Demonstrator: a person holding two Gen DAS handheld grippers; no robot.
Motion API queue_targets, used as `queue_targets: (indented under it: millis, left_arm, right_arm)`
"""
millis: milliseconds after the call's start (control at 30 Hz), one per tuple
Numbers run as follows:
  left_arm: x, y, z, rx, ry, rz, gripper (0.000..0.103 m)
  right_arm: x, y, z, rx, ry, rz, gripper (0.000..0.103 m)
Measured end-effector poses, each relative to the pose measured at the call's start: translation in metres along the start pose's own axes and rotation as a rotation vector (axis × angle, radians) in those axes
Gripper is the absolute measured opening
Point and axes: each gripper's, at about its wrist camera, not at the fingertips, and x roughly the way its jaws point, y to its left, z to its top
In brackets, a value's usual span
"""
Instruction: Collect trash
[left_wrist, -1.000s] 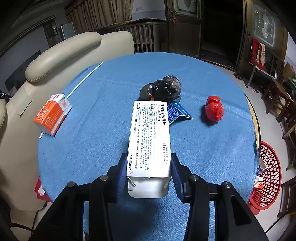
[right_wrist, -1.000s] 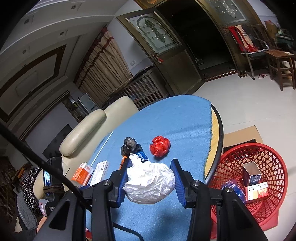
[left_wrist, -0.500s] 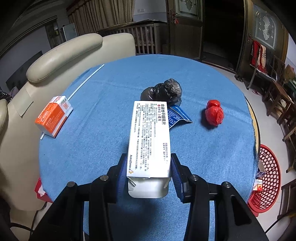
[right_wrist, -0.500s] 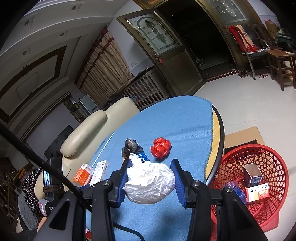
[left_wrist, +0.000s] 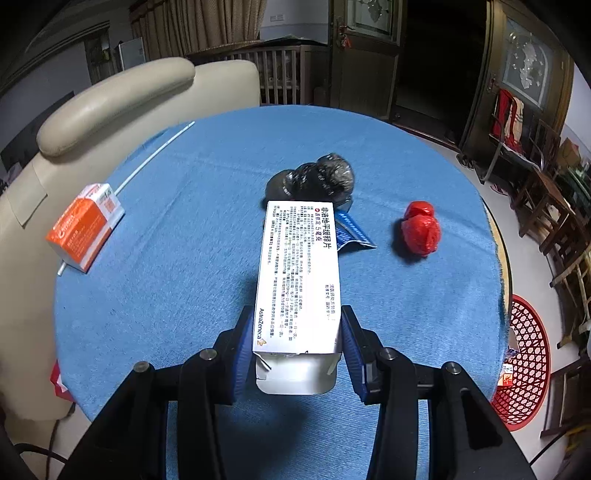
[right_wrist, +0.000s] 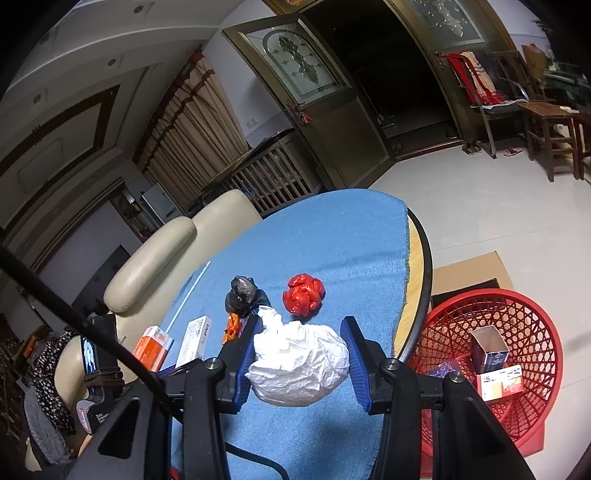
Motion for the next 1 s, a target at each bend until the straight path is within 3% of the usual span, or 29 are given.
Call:
queue_targets:
  millis: [500,1000]
  left_arm:
    - [0.009,0.008,-0.003,0.007,-0.025,-0.014,0.046]
    - [-0.009,0.037,-0.014,-0.024,-0.074,0.066,0.046]
  right_arm:
    - [0.001,0.009,0.004,-0.024,0.014,-0.060,0.046]
    - [0.045,0.005,-0.003,0.037,0.091,0.046,0.046]
